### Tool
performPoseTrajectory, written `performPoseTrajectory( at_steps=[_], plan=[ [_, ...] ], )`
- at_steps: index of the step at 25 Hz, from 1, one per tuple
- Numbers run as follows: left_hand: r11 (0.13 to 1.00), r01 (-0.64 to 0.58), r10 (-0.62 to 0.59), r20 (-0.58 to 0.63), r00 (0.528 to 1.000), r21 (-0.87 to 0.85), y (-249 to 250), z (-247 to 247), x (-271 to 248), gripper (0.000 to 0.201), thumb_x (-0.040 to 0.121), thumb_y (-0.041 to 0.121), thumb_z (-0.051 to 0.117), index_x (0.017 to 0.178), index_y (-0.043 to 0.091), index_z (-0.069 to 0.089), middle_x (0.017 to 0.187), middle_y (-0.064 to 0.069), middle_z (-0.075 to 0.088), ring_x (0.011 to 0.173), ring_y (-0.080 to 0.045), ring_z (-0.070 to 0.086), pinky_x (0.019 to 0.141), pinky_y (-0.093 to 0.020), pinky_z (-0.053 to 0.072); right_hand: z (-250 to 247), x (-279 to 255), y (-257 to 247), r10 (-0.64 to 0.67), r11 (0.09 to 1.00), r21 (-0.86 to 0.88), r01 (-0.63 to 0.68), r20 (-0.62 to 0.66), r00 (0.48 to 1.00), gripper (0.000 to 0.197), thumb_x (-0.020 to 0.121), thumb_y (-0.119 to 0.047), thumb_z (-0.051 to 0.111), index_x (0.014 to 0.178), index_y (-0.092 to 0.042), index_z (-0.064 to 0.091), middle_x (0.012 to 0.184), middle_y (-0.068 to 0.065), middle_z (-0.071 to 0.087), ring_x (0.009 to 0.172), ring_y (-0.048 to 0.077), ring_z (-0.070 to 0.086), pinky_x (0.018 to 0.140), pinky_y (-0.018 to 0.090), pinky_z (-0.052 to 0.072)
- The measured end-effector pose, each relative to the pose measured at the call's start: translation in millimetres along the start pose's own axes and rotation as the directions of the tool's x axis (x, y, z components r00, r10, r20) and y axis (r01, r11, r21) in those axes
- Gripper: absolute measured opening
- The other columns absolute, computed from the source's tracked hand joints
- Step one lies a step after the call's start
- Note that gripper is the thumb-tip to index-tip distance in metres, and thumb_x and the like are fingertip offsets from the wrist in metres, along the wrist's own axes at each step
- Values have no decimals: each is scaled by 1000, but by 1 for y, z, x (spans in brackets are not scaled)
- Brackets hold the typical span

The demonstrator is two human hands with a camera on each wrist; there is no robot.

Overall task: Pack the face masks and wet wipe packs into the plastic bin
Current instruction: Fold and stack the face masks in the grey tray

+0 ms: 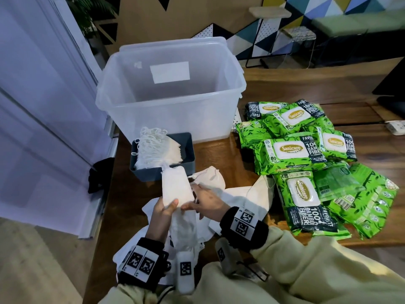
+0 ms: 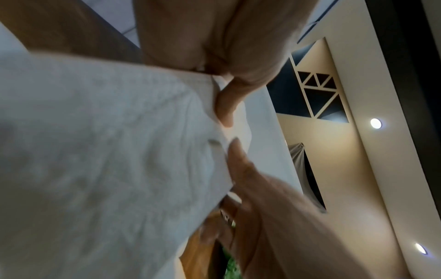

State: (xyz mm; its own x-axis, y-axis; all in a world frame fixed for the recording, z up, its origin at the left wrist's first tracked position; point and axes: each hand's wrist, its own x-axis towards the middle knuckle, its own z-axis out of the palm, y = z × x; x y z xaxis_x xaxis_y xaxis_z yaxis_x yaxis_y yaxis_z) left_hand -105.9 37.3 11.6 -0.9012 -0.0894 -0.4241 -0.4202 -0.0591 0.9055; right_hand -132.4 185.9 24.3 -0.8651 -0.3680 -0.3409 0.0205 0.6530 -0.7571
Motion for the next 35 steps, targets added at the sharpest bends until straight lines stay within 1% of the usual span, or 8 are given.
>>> performPoseTrajectory(
  at_steps=[3, 6, 9, 12, 21, 27, 32, 35],
  plan=[
    [1000, 14, -14, -45, 999, 10, -2, -23, 3, 25, 93, 9, 53, 116, 0, 55, 112, -23, 63, 92, -33, 64, 87, -44, 51, -17, -2, 27, 40, 983, 179, -43, 20, 999, 46, 90, -32, 58, 128, -9, 46, 95, 6, 53, 60, 5, 54, 44, 11, 44],
    [996, -5, -2, -75, 997, -92, 2, -49, -5, 18, 93, 7, 51, 108, 6, 59, 100, -13, 69, 80, -21, 69, 69, -30, 57, -47, -7, 79, 215, 968, 178, -177, -229, 949, 26, 91, -3, 55, 117, -4, 57, 89, 11, 59, 52, 0, 55, 51, 14, 49],
    [990, -37, 28, -67, 997, -133, 4, -65, -10, 23, 94, 6, 49, 115, 6, 57, 99, -8, 69, 78, -15, 70, 64, -22, 57, -68, -13, 122, 282, 913, -216, -346, -277, 918, 37, 86, 6, 49, 120, -6, 57, 115, 17, 56, 96, 26, 61, 83, 32, 49],
    [989, -40, 33, -54, 998, -142, 2, -65, -9, 26, 94, 5, 49, 119, 5, 55, 100, -7, 69, 78, -13, 70, 64, -21, 57, -67, -21, 134, 241, 767, -586, -260, -113, 964, 44, 88, 5, 43, 127, -15, 46, 130, 13, 36, 125, 28, 39, 96, 39, 45],
    [987, -23, 30, 39, 999, -160, 10, -42, -5, 22, 94, 4, 47, 111, 14, 57, 96, -2, 71, 80, -13, 71, 63, -21, 56, -78, -12, 131, 91, 627, -779, 28, 109, 990, 26, 76, -18, 69, 99, -15, 57, 120, 4, 44, 117, 23, 36, 86, 32, 33],
    [994, -16, 25, 83, 996, -109, 13, -31, -7, 29, 92, 6, 51, 121, 8, 51, 108, -11, 65, 91, -22, 64, 71, -24, 57, -102, -29, 82, -138, 989, -91, 120, -220, 966, 15, 78, 1, 69, 89, -8, 64, 86, 3, 63, 75, 5, 58, 75, 17, 44],
    [995, -43, 55, 147, 988, -86, 19, -15, -6, 59, 76, 26, 61, 129, 5, 49, 120, -18, 63, 107, -34, 62, 92, -47, 50, -102, -21, 23, -1, 867, 441, 232, -465, 885, 22, 75, 2, 71, 71, -17, 61, 66, 1, 62, 62, 7, 53, 64, 20, 42],
    [988, -56, 78, 149, 986, -141, 25, 3, -3, 47, 87, 16, 59, 129, 1, 48, 107, -6, 70, 96, -20, 68, 81, -32, 55, -85, -15, 1, 60, 726, 649, 227, -388, 920, 25, 75, 8, 69, 68, -12, 55, 54, -9, 56, 47, -2, 47, 50, 13, 38]
  ],
)
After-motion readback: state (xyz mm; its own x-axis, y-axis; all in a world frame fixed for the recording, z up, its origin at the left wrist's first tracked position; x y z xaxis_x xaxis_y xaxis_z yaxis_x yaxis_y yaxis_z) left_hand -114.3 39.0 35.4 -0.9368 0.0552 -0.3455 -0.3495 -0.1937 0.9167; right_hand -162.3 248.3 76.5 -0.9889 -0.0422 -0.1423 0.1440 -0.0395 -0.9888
